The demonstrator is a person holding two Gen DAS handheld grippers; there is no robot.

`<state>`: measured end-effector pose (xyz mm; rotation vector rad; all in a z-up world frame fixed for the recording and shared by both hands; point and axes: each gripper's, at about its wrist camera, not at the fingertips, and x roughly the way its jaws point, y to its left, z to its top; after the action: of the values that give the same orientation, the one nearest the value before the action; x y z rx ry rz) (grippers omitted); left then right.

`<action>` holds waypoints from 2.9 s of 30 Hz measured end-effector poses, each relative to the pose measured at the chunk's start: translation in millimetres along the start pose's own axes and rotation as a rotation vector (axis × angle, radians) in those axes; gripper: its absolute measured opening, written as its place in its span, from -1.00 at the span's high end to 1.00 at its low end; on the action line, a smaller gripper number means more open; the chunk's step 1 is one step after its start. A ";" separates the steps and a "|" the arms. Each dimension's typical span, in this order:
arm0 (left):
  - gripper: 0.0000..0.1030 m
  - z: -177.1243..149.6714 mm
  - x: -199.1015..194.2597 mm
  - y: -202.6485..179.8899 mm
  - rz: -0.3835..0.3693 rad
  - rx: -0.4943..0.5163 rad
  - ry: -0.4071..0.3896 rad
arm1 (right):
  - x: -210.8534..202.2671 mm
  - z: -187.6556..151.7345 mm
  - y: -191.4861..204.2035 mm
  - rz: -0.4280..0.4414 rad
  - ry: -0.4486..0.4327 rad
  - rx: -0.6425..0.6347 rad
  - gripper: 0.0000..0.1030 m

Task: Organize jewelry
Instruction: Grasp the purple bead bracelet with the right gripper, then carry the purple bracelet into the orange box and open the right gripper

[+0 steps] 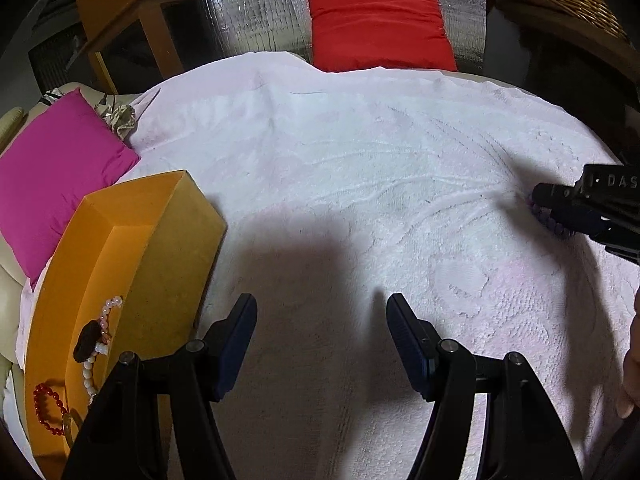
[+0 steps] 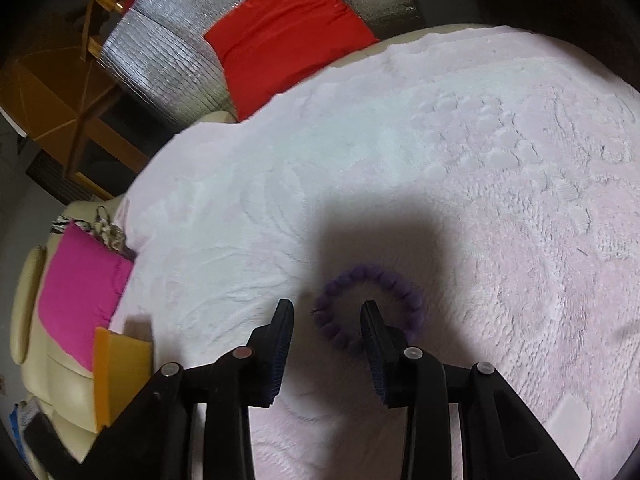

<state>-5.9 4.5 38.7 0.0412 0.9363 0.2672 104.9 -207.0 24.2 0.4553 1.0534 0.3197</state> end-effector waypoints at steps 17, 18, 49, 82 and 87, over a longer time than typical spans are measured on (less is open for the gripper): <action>-0.32 -1.2 -3.2 1.2 -0.004 -0.010 0.003 | -26.3 -24.0 -0.2 0.093 0.252 -0.035 0.27; -0.32 -1.5 -3.2 0.5 -0.004 -0.007 0.002 | -23.8 -25.6 2.9 0.074 0.253 -0.048 0.27; -0.32 -2.6 -2.7 -3.0 0.027 0.028 -0.005 | -27.5 -39.6 19.8 -0.104 0.190 -0.201 0.69; -0.32 -20.3 -52.1 18.3 0.026 0.031 -0.066 | -58.6 -61.4 64.8 -0.010 0.063 -0.285 0.78; -0.32 -34.4 -77.8 42.6 0.032 -0.009 -0.095 | -69.9 -70.2 85.6 0.099 0.061 -0.274 0.78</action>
<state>-86.0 23.9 86.1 0.0596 0.8409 0.2965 7.2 -151.0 91.0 0.2524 1.0299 0.5611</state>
